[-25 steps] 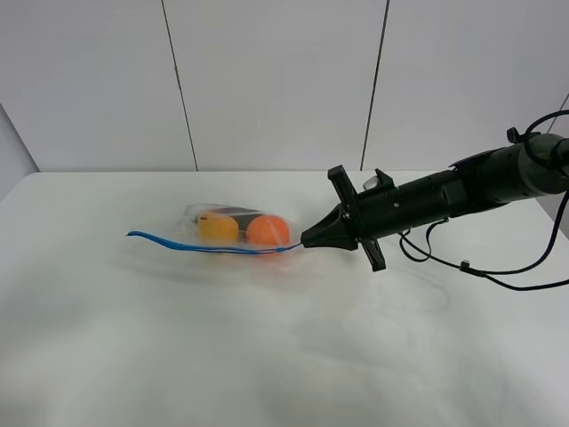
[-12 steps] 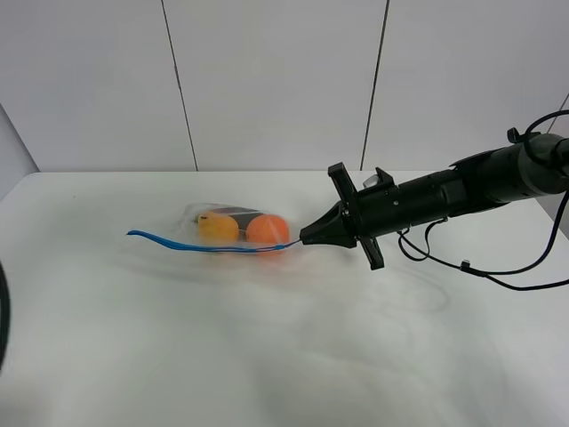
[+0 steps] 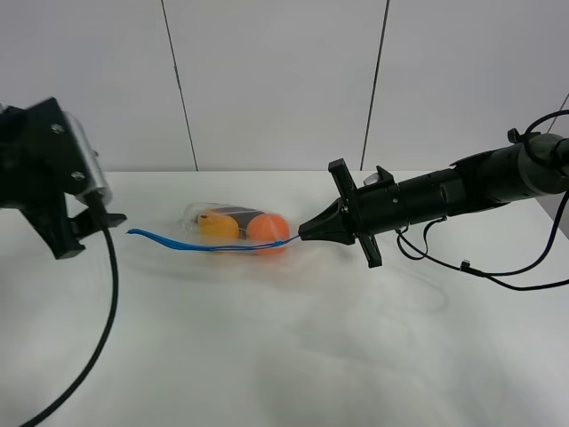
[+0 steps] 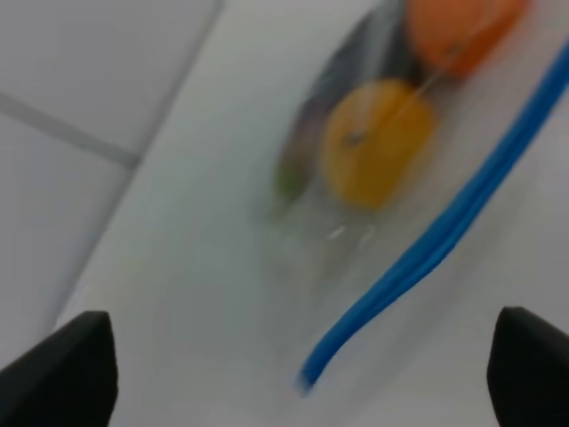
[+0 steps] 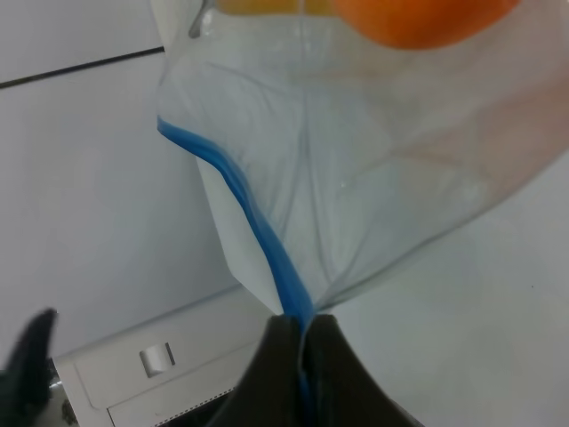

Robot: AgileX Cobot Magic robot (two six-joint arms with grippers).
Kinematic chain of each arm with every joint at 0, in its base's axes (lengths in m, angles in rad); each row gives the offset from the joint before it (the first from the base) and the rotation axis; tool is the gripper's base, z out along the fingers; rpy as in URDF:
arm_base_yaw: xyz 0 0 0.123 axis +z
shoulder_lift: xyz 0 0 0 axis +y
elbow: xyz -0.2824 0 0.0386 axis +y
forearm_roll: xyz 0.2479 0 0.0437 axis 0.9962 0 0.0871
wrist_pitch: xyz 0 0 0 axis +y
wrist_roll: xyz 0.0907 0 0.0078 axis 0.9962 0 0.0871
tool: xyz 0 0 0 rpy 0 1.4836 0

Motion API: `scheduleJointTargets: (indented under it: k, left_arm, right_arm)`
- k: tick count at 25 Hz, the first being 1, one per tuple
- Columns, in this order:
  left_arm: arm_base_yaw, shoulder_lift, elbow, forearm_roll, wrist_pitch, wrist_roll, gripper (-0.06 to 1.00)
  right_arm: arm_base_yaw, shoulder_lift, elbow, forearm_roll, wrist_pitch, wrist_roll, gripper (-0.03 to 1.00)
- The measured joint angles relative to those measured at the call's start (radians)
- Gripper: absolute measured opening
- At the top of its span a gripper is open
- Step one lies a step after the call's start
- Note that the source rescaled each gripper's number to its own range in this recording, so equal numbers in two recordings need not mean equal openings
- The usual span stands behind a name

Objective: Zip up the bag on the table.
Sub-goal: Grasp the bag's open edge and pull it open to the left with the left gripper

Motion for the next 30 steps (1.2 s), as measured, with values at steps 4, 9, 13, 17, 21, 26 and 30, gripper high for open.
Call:
scheduleJointTargets:
  k: [4,9,13,17,21,26,30]
  left_arm:
    - [-0.165,0.113,-0.001,-0.093,-0.117,0.031,0.98]
    - [-0.373,0.258,-0.001,-0.122,-0.337,0.025,0.98]
    - [-0.492,0.363,-0.001,-0.124,-0.521,-0.017,0.98]
    - [-0.550,0.453,-0.001,-0.127,-0.662,-0.045,0.98]
    - [-0.571,0.536,-0.002,-0.101,-0.788,-0.065,0.95]
    - [-0.573,0.601,-0.002,0.015,-0.869,-0.226,0.74]
    - [-0.573,0.606,-0.002,0.141,-0.879,-0.372,0.56]
  right_arm:
    - [0.000,0.000,0.000,0.003,0.000,0.000,0.00]
    - [0.000,0.000,0.000,0.003,0.000,0.000,0.00]
    - [0.000,0.000,0.000,0.003,0.000,0.000,0.00]
    - [0.000,0.000,0.000,0.004,0.000,0.000,0.00]
    - [0.000,0.000,0.000,0.004,0.000,0.000,0.00]
    - [0.000,0.000,0.000,0.005,0.000,0.000,0.00]
    - [0.000,0.000,0.000,0.007,0.000,0.000,0.00]
